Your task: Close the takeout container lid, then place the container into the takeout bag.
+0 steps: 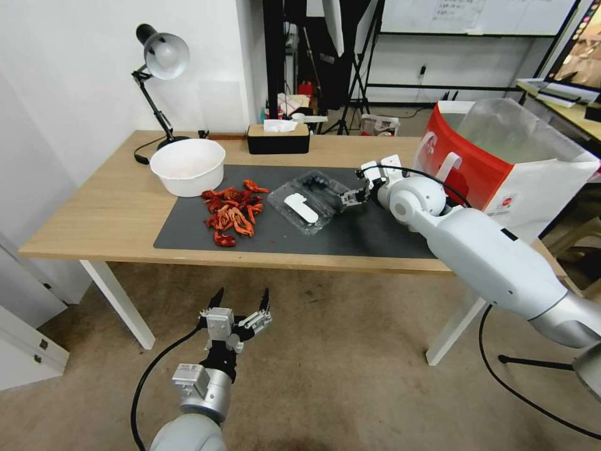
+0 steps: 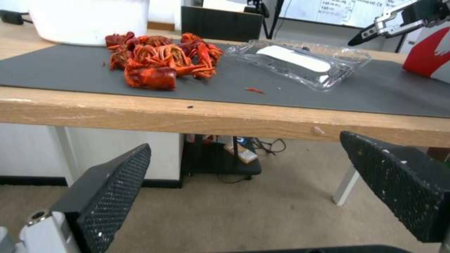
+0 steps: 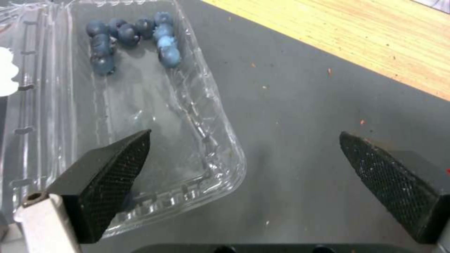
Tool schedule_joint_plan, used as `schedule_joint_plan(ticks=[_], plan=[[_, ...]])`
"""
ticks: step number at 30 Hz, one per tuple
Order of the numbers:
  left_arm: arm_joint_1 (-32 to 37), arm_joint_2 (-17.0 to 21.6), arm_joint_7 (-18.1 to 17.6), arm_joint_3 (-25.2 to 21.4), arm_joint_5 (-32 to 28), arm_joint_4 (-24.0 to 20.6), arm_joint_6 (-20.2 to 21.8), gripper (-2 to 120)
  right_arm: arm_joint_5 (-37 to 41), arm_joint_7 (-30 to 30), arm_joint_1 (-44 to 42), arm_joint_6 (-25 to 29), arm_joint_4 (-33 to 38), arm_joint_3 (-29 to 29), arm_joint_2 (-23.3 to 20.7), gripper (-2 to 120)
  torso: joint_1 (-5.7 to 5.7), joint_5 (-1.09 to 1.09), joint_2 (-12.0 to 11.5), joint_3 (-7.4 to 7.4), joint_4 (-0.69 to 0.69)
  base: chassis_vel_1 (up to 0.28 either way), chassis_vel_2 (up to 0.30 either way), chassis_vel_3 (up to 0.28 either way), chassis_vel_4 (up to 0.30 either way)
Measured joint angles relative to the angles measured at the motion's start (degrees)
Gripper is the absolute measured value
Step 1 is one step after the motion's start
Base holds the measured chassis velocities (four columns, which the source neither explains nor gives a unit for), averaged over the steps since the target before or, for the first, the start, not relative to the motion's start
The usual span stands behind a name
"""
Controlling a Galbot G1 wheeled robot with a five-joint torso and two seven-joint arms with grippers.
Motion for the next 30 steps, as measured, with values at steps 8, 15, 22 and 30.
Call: schedule_joint_plan(ticks=[8, 15, 22, 30], plan=[[0.26, -0.04, -0.2, -0.03, 0.0, 0.13, -0.4, 100, -0.51, -1.7, 0.64, 0.05, -2.31, -0.98, 0.32, 100, 0.0, 0.0, 0.0, 0.0, 0.0, 0.0, 0.0, 0.0, 0.0], [0.23, -0.04, -0.29, -0.04, 0.0, 0.17, -0.51, 100, -0.68, -1.95, 0.64, 0.07, -2.53, -1.0, 0.17, 100, 0.0, 0.0, 0.0, 0.0, 0.0, 0.0, 0.0, 0.0, 0.0], [0.27, -0.06, -0.34, -0.04, 0.02, 0.17, -0.58, 100, -0.71, -2.22, 0.62, 0.08, -2.61, -1.0, -0.02, 100, 0.0, 0.0, 0.0, 0.0, 0.0, 0.0, 0.0, 0.0, 0.0], [0.24, -0.05, -0.36, 0.02, 0.11, 0.53, -1.0, 100, -0.59, -1.34, -0.44, 0.09, -2.32, -0.85, -0.78, 100, 0.0, 0.0, 0.0, 0.0, 0.0, 0.0, 0.0, 0.0, 0.0]])
